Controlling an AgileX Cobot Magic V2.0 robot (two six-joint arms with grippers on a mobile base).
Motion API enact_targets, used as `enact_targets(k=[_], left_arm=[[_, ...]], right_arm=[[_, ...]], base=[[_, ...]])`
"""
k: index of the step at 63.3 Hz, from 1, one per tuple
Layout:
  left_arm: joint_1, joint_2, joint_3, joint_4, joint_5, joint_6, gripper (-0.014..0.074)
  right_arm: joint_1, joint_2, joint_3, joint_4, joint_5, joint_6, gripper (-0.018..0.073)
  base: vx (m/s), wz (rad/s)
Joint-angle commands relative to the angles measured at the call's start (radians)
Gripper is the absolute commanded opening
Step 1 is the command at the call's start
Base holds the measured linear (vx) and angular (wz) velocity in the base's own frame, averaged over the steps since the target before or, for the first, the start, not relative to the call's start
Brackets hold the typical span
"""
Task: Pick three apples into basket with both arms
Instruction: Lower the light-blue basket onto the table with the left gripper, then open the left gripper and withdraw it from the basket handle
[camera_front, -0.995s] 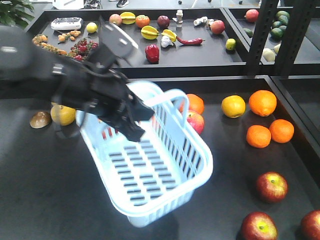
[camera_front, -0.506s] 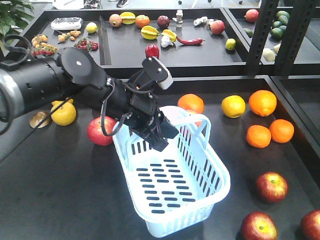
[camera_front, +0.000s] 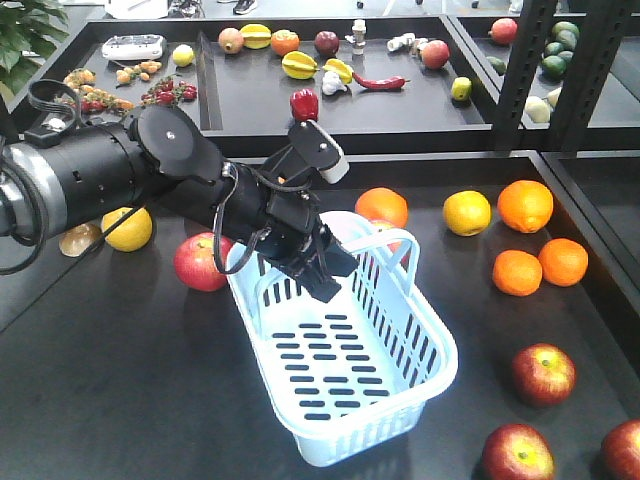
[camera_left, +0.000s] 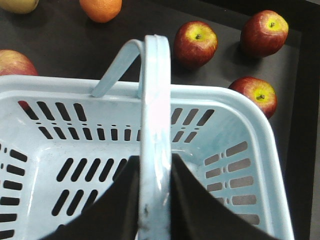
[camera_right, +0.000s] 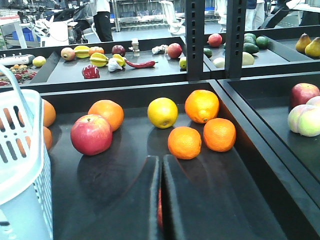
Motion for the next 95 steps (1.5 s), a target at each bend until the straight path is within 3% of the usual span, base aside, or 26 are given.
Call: enact_targets(k=[1,18,42,51,62,69,85,95], left_arm=[[-0.005,-0.057,-0.037,-0.059,-0.032,-0.004,0.0218],[-0.004,-0.061,-0.037,-0.061,-0.031,-0.007,0.0447],[-0.003,-0.222,-0.052,-0.059,0.044,-0.143,0.0463],[-0.003,-0.327,-0.052,-0.043,0.197,-0.231,0.0398],[-0.003,-0.404,-0.051,0.048,0.417,-0.328,0.0160],[-0.004,-0.451,0.009,0.071,0.412,-0.365,-0.0009],[-0.004,-0.587,0.311,0.013,0.357,-0.338,-0.0008],[-0.004,-0.714,0.549,0.018,0.206,-0.335,-0.0008]], right_arm=[[-0.001,-0.012,0.014,-0.008,-0.073,-0.006,-0.0005],[-0.001,-0.012,0.014,-0.008,-0.073,-0.006,-0.0005],[-0.001,-0.012,0.014,-0.008,-0.073,-0.006,-0.0005],[-0.001,-0.012,0.014,-0.008,-0.073,-0.006,-0.0005],[-0.001,-0.012,0.014,-0.008,-0.073,-0.006,-0.0005],[-0.001,-0.012,0.014,-0.008,-0.073,-0.006,-0.0005],[-0.001,-0.012,0.014,-0.008,-0.073,-0.006,-0.0005],[-0.001,-0.012,0.014,-0.008,-0.073,-0.006,-0.0005]], base=[[0.00,0.00],[0.00,0.00],[0.00,0.00],[0.00,0.00],[0.00,0.00],[0.00,0.00],[0.00,0.00],[0.00,0.00]])
